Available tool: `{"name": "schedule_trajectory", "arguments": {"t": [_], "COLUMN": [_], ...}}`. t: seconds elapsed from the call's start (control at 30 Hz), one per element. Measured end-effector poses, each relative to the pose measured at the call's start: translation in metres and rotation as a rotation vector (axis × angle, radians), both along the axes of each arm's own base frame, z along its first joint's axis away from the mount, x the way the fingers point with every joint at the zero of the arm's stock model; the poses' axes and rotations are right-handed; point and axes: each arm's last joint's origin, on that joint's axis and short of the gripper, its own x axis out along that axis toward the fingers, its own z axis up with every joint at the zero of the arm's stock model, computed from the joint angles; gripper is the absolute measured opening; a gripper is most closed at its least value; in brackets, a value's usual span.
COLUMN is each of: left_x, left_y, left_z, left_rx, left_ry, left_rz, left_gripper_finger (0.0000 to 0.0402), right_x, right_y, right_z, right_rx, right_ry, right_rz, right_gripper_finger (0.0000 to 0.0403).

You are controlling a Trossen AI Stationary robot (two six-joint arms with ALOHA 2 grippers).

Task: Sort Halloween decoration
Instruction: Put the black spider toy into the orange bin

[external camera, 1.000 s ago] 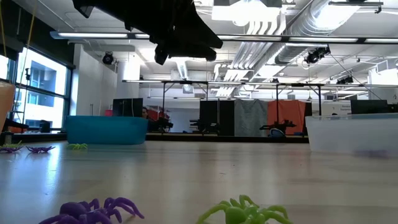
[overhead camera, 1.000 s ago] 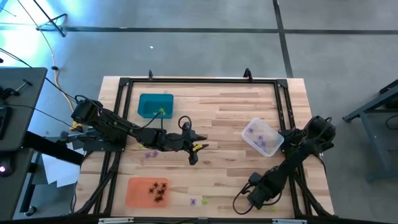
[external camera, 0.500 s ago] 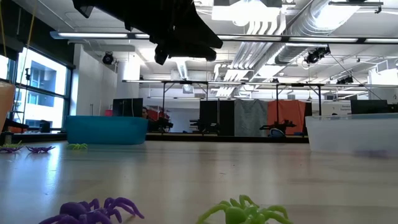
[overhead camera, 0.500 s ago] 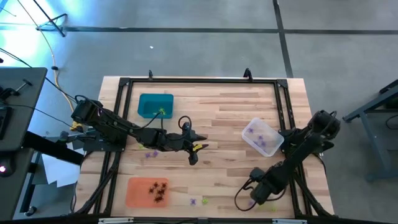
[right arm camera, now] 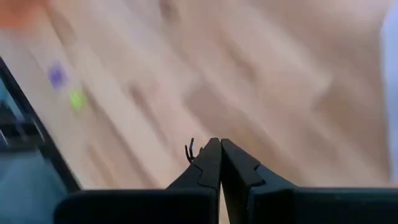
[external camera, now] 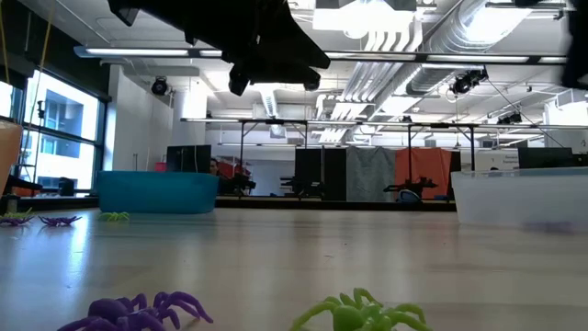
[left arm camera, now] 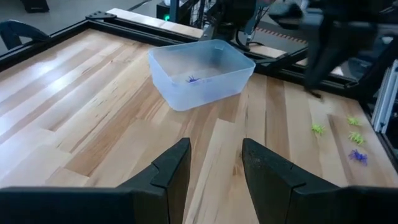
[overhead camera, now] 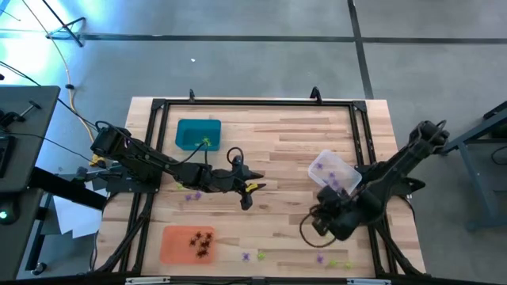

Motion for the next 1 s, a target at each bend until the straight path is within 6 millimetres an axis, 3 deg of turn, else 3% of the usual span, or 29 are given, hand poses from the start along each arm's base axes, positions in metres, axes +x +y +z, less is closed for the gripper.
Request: {"name": "schedule_trajectory", "arguments": {"t": [0.27, 0.5, 1.0], "left_x": [0.012, 0.021, 0.023], "left_y": [-0.004, -0.003, 0.000], "left_z": [-0.004, -0.013, -0.008], "left_rx": [-0.014, -0.001, -0.016], "left_ry": [-0.099, -0.147, -0.198], "left_rz": [-0.068, -0.124, -0.113], "left_gripper_finger": [0.0131, 0.0132, 0.0132], "right_x": [0.030, 0.059, 0.077], "right_y": [-0.033, -0.050, -0.066], "right_z": [0.014, 0.028, 0.040], "right_rx": [-0.223, -0.338, -0.495], "right_ry": [-0.155, -0.302, -0.394], "right_rz": [0.076, 0.197, 0.290], "right_gripper_finger": [0.0000, 0.0000, 0.0000]}}
